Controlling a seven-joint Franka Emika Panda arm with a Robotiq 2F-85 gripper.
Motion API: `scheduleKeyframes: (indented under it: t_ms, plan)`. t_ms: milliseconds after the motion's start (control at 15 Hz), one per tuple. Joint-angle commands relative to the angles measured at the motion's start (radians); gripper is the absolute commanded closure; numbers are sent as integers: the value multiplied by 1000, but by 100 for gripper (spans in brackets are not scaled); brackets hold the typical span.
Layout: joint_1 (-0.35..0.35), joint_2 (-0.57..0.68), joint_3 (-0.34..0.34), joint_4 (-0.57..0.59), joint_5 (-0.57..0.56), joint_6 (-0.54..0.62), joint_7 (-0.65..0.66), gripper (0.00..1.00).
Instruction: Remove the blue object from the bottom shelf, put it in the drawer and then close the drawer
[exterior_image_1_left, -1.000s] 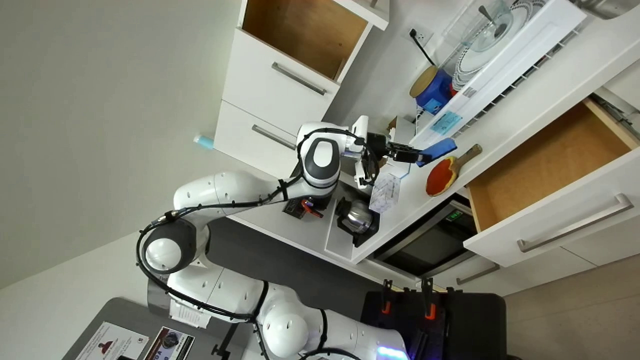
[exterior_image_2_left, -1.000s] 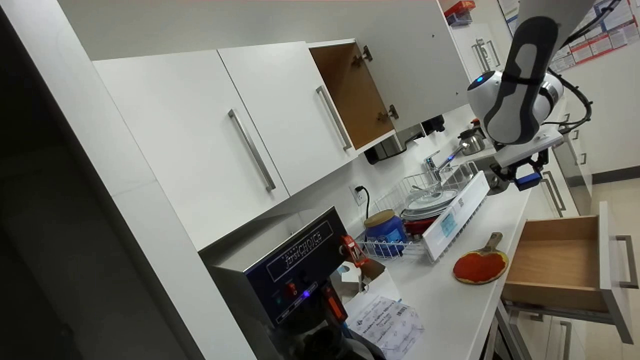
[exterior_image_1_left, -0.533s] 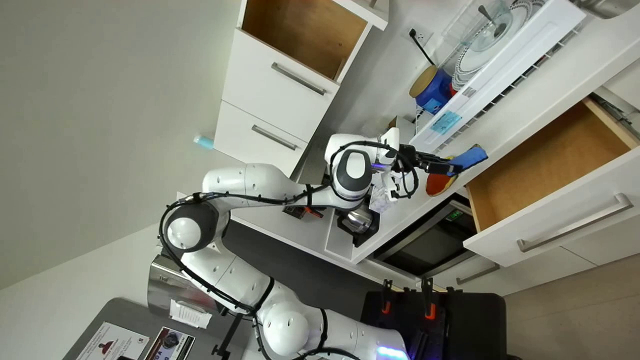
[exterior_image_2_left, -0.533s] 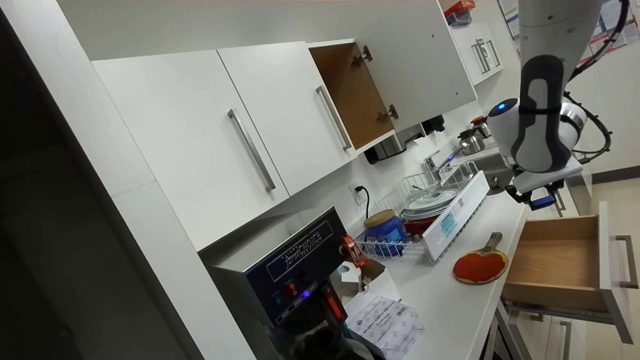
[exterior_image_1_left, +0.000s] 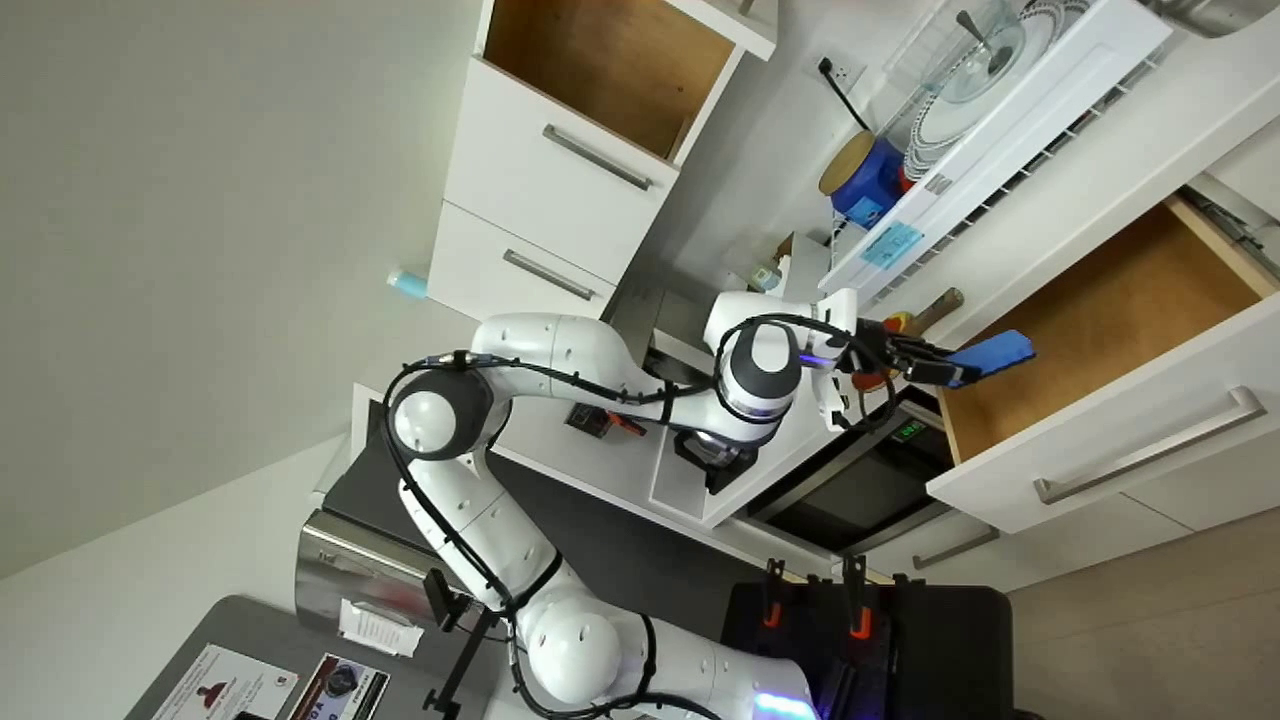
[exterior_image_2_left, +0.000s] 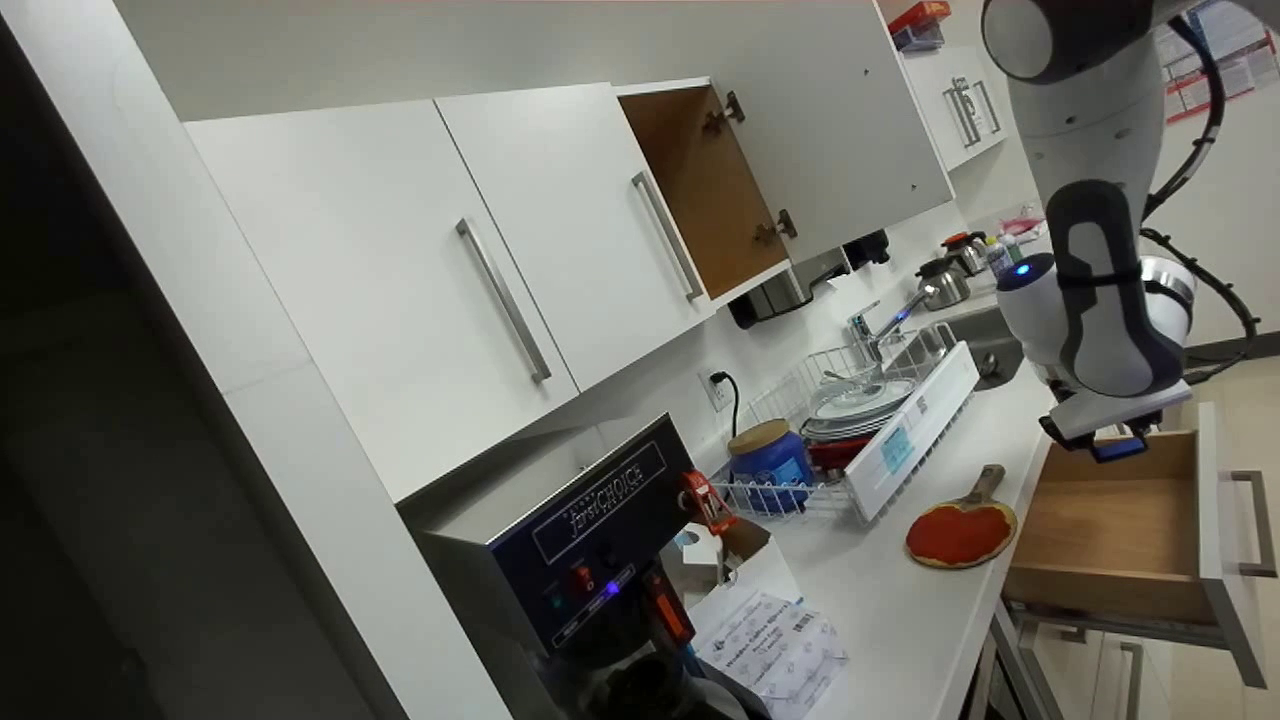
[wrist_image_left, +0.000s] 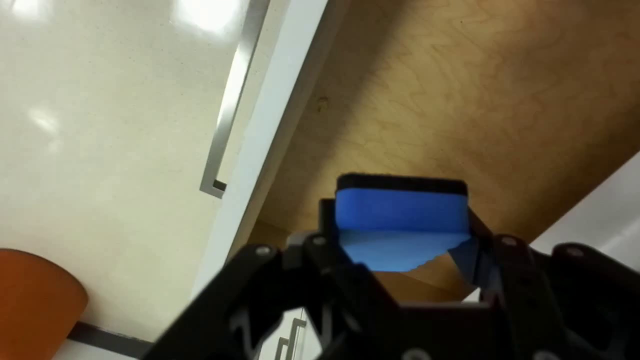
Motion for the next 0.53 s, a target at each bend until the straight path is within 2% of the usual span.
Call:
scheduleKeyframes:
  t_ms: [0,67,133,467]
  plan:
    - [101,124,-88,80,-17,23,115,69]
    - [131,161,-110,104,-12,18,143,69]
    - [210,198,-170,110,99,28,83,69]
    - [358,369,-251,182,367,24,38,69]
